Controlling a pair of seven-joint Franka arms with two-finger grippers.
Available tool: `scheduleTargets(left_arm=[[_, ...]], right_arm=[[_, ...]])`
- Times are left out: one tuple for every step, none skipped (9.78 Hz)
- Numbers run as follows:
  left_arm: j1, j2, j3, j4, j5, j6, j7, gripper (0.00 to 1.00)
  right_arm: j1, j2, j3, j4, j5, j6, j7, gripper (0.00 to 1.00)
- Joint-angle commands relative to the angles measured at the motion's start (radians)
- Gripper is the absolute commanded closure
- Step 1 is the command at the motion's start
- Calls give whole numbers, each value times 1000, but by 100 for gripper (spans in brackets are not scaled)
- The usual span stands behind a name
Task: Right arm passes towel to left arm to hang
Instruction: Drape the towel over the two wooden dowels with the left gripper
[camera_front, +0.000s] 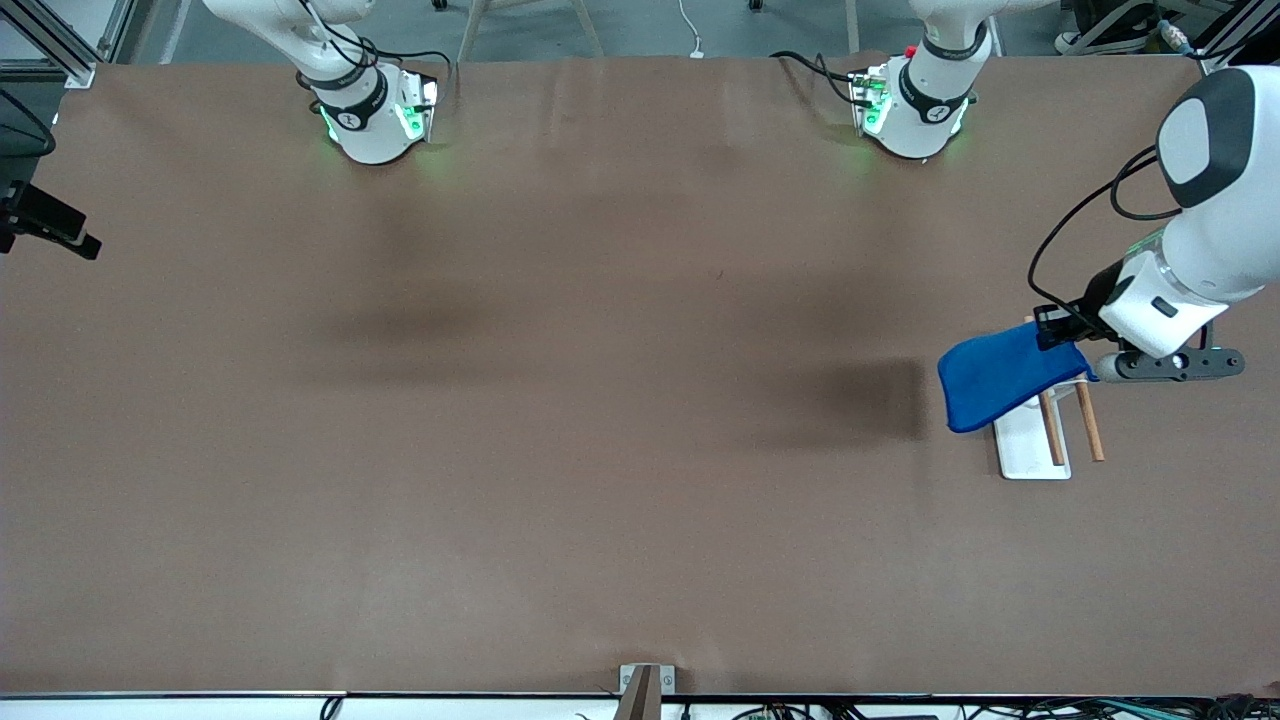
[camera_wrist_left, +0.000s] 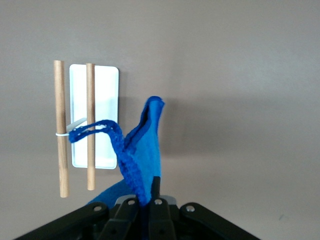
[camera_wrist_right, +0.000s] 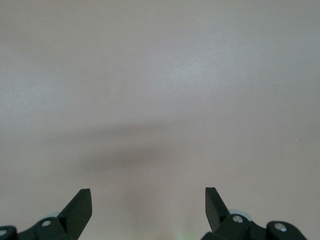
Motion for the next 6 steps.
scheduleTargets(left_arm=[[13,6,-4,-57,4,41,-58,99],[31,10,-4,-59,6,40,-54,99],[51,15,-4,-65,10,41,-36,99],[65,17,-2,-69,18,40,-34,99],[77,18,-2,-71,18,40,-34,99],[88,23,1,-71,19,38,-20,99]], right_arm=[[-21,-1,21,7,-10,-12,-10,0],[-65,-1,67,2,-8,-14,-13,0],[-63,-1,72,4,-8,-17,-16,0],[-58,-1,67,4,-10,-17,-16,0],[-56,-1,66,2,-8,-17,-16,0],[-58,0,66,4,-8,-12,-16,0]])
